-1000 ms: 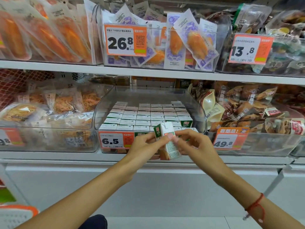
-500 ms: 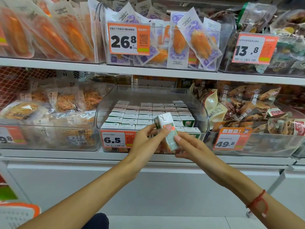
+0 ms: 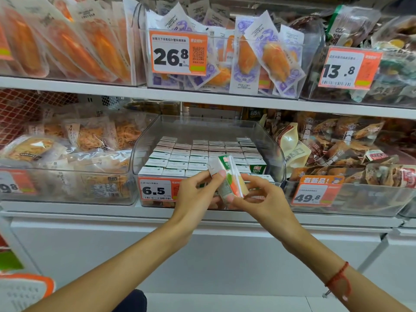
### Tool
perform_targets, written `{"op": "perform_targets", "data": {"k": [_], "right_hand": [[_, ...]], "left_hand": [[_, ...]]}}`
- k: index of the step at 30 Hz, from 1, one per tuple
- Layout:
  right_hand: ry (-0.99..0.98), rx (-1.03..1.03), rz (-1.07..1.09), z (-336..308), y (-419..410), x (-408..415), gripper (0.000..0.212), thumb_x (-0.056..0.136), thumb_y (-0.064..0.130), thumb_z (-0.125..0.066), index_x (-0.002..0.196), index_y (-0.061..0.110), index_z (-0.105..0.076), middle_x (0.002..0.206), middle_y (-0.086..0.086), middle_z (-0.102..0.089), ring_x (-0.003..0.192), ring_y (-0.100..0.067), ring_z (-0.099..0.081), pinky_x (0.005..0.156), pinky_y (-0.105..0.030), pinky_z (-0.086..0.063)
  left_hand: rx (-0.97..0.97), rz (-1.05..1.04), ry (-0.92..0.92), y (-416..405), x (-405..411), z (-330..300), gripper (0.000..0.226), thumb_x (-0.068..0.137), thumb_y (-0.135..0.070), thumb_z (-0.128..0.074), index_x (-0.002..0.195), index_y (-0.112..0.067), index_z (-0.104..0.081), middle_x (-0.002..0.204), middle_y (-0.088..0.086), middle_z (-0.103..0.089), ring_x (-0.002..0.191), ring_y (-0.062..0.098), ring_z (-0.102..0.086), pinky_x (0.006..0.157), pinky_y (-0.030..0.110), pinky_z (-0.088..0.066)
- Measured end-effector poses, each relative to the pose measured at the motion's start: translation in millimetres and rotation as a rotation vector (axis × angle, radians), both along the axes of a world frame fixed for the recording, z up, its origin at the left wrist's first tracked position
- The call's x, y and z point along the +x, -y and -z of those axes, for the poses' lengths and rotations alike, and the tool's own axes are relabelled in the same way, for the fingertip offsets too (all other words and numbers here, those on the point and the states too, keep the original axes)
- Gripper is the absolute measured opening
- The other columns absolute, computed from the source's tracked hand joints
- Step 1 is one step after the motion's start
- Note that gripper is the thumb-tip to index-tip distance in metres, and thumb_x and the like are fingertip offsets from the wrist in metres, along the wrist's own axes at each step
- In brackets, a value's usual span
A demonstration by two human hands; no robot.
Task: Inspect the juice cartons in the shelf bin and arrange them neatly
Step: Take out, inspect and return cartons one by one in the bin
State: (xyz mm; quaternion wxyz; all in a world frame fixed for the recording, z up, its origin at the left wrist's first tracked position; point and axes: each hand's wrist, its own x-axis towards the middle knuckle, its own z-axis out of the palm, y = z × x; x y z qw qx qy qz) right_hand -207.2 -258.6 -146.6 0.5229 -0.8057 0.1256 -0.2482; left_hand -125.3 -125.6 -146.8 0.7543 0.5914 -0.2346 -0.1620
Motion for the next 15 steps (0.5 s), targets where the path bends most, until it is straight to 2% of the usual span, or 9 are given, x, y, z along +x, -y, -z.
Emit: {"op": "perform_targets", "data": {"k": [2, 4, 7, 9, 11, 15], "right_hand": [[0.034, -0.119, 0.032, 2, -1, 0, 0.055, 0.068, 0.028, -0.086, 0.115, 0.035, -0.057, 0.099, 0.006, -0.06, 0.081, 0.006, -0.062, 0.063, -0.009, -0.05], [0.043, -0.137, 0.015, 3, -2, -1, 0.054, 0.065, 0.036, -0.086, 0.108, 0.041, -0.054, 0.098, 0.007, -0.058, 0.085, 0.004, -0.06, 0.066, -0.011, -0.052], [0.015, 0.077, -0.058, -4, 1, -2, 0.045, 0.067, 0.049, -0.072, 0.108, 0.034, -0.061, 0.099, 0.001, -0.063, 0.086, -0.003, -0.064, 0.066, -0.015, -0.054], [-0.03, 0.209, -0.103, -8, 5, -3, 0.039, 0.079, 0.05, -0.062, 0.112, 0.03, -0.065, 0.107, -0.001, -0.068, 0.097, -0.009, -0.067, 0.076, -0.021, -0.057], [-0.079, 0.258, -0.111, -10, 8, -4, 0.033, 0.09, 0.044, -0.056, 0.118, 0.029, -0.064, 0.113, 0.0, -0.069, 0.104, -0.015, -0.067, 0.09, -0.03, -0.056], [-0.145, 0.412, -0.211, -12, 10, -7, 0.029, 0.098, 0.03, -0.053, 0.125, 0.022, -0.062, 0.112, -0.005, -0.072, 0.104, -0.019, -0.069, 0.093, -0.032, -0.055]], "left_hand": [[0.008, 0.019, -0.003, 1, -1, 0, 0.02, 0.091, -0.031, -0.066, 0.11, -0.026, -0.072, 0.095, -0.005, -0.077, 0.089, 0.01, -0.073, 0.074, 0.024, -0.06], [-0.003, 0.022, -0.024, 2, 0, 0, 0.018, 0.091, -0.029, -0.066, 0.108, -0.027, -0.071, 0.096, -0.005, -0.077, 0.088, 0.01, -0.074, 0.072, 0.023, -0.059], [-0.026, 0.054, -0.128, -1, 4, -5, 0.014, 0.095, -0.023, -0.062, 0.107, -0.024, -0.07, 0.098, -0.001, -0.077, 0.087, 0.009, -0.074, 0.065, 0.017, -0.056], [-0.005, 0.087, -0.156, -3, 6, -7, 0.015, 0.097, -0.023, -0.058, 0.107, -0.021, -0.07, 0.099, 0.001, -0.077, 0.089, 0.01, -0.073, 0.067, 0.018, -0.057], [0.014, 0.113, -0.152, -5, 7, -8, 0.016, 0.098, -0.024, -0.056, 0.107, -0.022, -0.069, 0.102, 0.0, -0.076, 0.093, 0.011, -0.073, 0.072, 0.02, -0.058], [0.014, 0.149, -0.144, -6, 7, -9, 0.021, 0.099, -0.024, -0.053, 0.113, -0.019, -0.068, 0.105, 0.0, -0.076, 0.097, 0.013, -0.072, 0.075, 0.021, -0.059]]}}
